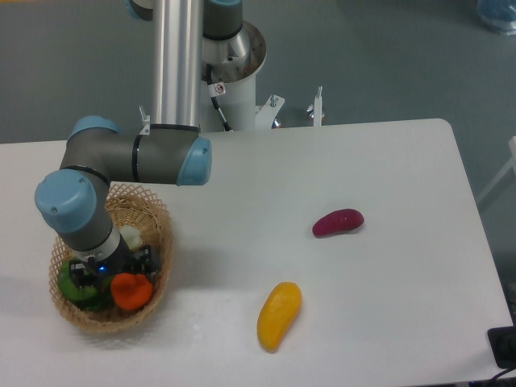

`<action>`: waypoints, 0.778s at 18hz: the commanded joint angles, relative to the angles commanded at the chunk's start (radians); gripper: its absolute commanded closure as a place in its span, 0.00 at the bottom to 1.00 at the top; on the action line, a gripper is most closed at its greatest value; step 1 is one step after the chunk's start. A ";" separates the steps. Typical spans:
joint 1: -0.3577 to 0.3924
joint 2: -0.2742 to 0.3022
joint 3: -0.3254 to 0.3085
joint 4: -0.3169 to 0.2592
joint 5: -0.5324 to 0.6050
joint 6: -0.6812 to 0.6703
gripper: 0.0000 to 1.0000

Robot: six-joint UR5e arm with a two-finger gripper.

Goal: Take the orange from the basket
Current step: 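Lower the gripper onto the orange and close around it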

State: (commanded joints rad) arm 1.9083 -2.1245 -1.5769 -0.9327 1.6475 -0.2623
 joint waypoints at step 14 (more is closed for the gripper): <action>0.000 -0.014 0.003 0.003 0.015 -0.014 0.36</action>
State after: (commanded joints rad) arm 1.9083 -2.1384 -1.5739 -0.9296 1.6628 -0.2761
